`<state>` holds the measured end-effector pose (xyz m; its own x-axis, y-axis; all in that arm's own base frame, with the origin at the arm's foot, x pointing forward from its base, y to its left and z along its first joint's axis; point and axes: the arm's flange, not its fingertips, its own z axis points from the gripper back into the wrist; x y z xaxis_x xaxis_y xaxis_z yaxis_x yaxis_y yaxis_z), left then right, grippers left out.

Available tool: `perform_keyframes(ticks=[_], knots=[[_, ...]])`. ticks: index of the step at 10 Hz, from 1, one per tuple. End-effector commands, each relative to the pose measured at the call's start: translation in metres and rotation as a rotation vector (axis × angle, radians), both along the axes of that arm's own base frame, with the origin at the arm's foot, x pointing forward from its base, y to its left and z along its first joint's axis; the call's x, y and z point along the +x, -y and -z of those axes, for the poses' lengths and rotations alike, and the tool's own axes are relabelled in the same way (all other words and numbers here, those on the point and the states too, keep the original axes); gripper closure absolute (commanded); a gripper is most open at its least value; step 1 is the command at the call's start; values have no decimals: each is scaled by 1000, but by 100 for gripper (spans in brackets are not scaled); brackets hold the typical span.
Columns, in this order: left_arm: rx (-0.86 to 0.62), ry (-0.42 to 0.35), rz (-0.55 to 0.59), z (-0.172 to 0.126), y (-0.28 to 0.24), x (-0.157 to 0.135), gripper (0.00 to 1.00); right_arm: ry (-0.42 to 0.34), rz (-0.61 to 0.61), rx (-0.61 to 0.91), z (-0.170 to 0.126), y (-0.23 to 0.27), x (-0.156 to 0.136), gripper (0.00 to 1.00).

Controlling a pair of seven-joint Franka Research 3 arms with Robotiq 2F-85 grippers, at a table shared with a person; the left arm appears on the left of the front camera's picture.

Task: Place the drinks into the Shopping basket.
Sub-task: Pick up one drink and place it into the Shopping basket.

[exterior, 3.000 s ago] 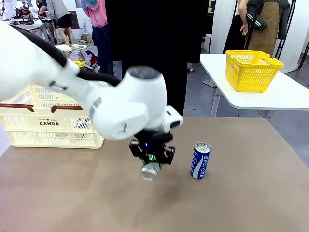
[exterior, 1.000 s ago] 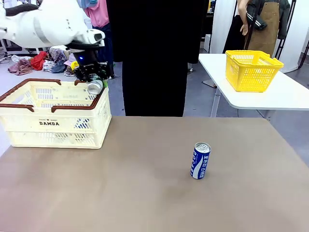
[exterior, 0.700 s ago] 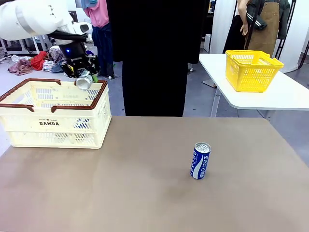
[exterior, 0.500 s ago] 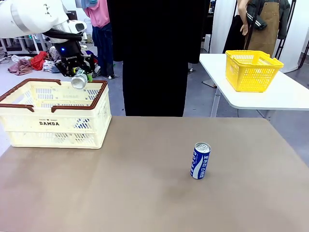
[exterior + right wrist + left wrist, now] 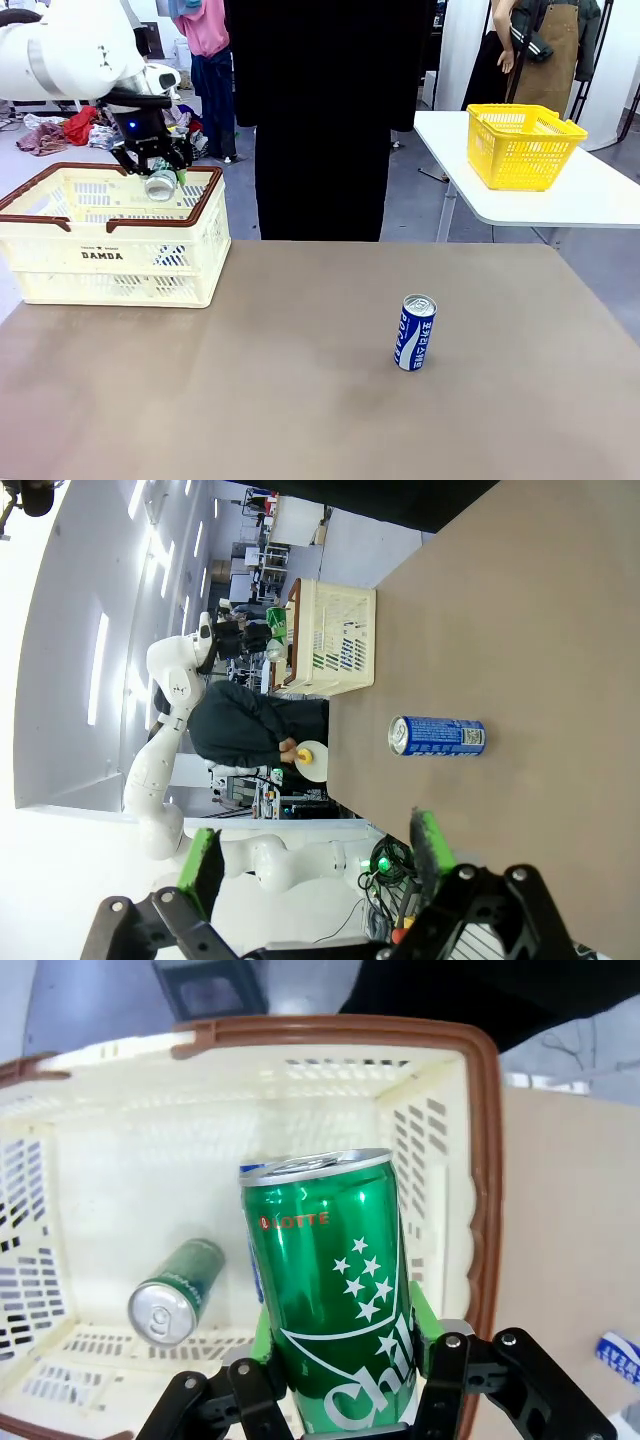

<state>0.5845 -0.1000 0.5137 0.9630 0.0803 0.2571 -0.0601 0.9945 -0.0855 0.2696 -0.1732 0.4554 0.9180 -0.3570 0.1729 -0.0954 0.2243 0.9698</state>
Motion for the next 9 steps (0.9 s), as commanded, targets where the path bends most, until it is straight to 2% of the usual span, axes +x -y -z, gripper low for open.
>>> perform_keyframes(ticks=[1, 4, 9], knots=[[60, 28, -25, 13, 6, -15, 100, 23, 2, 15, -3, 0, 2, 0], [53, -31, 58, 53, 9, -21, 100, 23, 2, 15, -3, 0, 2, 0], [34, -84, 94, 75, 7, -21, 100, 23, 2, 15, -3, 0, 2, 0]])
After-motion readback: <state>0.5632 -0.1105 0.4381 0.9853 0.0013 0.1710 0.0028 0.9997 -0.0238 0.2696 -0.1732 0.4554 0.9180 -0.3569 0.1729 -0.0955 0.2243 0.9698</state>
